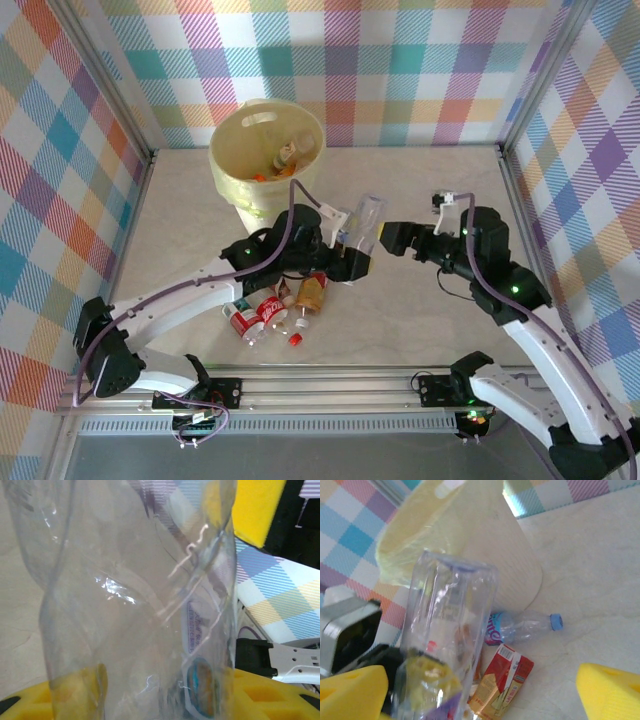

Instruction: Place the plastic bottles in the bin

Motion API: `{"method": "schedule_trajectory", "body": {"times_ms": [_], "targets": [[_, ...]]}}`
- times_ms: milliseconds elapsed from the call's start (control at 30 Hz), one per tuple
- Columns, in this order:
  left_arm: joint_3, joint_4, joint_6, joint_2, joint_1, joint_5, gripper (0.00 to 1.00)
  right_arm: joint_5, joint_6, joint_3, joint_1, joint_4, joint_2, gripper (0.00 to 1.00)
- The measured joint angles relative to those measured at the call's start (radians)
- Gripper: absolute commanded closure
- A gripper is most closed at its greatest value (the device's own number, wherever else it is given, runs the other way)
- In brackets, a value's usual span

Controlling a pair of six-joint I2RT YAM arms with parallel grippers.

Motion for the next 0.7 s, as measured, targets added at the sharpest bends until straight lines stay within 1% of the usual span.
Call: {"method": "schedule_trajectory", "body": {"times_ms": [67,200,333,533,700], "targets": [[0.037,-0.052,0.02,-0.003,0.014,-0.014,0.49,-0.014,-0.045,0.0,0.0,-0.019,-0.037,0.0],[0.134,-0.165,0.065,-0.003,0.072,-0.039,0.49,-0.022,-0.116,0.0,0.0,-0.058,-0.1,0.0],[0.261,-0.26,0.109,0.019,0.129,-0.056,0.49,-0.008,-0.152,0.002,0.0,-0.094,-0.146,0.0],[0.496,-0.386,0.161,0.111,0.232,-0.084,0.49,0.011,-0.171,0.014,0.0,-0.134,-0.167,0.0],[0.669,-0.474,0.196,0.209,0.343,-0.094,0.49,0.012,-0.174,0.015,0.0,-0.142,-0.167,0.0]]}}
